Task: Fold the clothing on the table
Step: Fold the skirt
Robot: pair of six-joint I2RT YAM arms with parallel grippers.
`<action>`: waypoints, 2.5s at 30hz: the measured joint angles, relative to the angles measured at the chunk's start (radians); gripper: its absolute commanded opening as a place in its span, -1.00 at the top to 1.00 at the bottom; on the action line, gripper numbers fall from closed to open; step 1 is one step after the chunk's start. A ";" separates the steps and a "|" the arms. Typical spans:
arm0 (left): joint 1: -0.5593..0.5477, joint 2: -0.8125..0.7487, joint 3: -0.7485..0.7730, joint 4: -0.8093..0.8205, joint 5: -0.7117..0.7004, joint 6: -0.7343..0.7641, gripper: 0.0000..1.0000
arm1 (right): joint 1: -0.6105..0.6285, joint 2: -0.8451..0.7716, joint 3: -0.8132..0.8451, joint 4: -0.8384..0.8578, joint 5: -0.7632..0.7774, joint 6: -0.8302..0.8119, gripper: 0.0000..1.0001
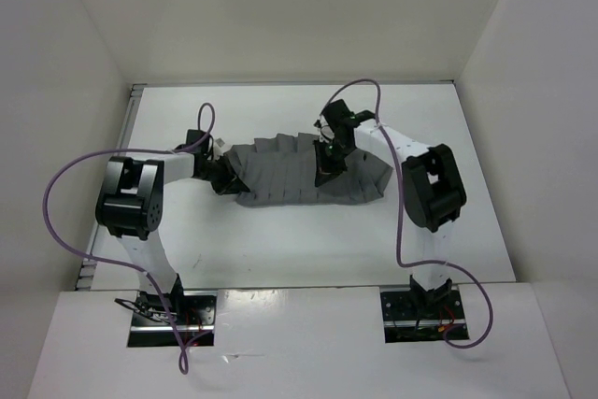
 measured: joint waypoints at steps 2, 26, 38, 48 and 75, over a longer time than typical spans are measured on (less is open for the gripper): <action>-0.001 0.000 0.023 -0.031 -0.017 0.005 1.00 | 0.011 0.048 0.011 -0.008 -0.040 -0.020 1.00; -0.006 -0.138 0.194 -0.142 0.009 -0.006 1.00 | 0.056 0.342 0.220 0.010 -0.185 -0.002 1.00; -0.104 -0.168 0.336 -0.116 0.079 -0.086 1.00 | 0.206 0.554 0.483 0.141 -0.510 0.036 1.00; -0.102 -0.163 0.335 -0.071 0.108 -0.104 1.00 | 0.120 0.324 0.360 0.148 -0.470 0.049 0.86; -0.336 0.043 0.473 -0.190 0.103 0.047 1.00 | -0.094 -0.032 -0.174 0.061 0.164 0.191 0.75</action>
